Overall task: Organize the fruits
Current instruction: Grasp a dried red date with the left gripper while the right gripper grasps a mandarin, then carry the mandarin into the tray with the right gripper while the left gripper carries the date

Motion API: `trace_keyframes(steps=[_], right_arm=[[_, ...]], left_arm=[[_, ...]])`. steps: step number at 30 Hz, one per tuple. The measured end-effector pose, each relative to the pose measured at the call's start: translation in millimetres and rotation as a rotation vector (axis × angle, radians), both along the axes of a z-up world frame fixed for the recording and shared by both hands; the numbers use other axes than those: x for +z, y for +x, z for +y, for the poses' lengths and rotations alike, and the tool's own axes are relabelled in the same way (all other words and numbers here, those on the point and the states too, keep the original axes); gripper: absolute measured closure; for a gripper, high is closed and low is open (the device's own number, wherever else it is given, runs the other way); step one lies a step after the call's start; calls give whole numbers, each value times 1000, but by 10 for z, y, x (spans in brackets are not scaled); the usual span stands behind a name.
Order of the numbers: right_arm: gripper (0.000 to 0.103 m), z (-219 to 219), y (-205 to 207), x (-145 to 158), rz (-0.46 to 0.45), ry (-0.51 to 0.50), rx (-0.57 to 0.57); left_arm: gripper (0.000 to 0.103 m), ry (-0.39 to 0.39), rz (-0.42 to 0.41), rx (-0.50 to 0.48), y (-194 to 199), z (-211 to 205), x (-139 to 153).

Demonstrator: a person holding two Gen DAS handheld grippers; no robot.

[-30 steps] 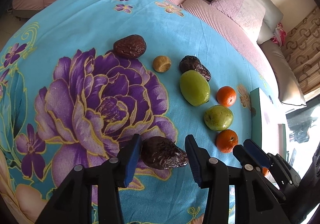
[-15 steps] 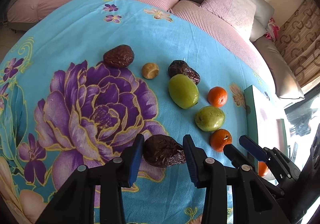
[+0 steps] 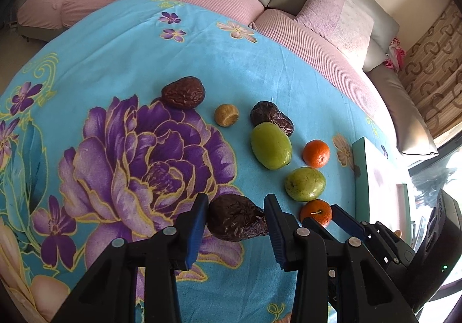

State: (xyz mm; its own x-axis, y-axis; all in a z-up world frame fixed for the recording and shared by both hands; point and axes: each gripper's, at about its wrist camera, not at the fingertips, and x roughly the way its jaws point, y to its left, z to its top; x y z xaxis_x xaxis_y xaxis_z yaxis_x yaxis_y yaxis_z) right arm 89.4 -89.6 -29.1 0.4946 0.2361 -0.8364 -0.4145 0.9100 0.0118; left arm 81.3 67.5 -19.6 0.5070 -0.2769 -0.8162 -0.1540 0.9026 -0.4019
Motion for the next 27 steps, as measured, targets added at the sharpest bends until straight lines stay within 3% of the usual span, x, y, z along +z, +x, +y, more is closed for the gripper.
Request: trace_keyframes(steps=[11, 21, 27], right_arm=[[65, -20, -1, 4, 2, -5, -10], [66, -201, -103, 425, -117, 64, -56], [65, -377, -77, 511, -116, 82, -107]], left_arm=[[61, -6, 1, 9, -8, 34, 16], [61, 8, -46, 43, -23, 70, 121], [61, 20, -83, 9, 10, -51, 198]])
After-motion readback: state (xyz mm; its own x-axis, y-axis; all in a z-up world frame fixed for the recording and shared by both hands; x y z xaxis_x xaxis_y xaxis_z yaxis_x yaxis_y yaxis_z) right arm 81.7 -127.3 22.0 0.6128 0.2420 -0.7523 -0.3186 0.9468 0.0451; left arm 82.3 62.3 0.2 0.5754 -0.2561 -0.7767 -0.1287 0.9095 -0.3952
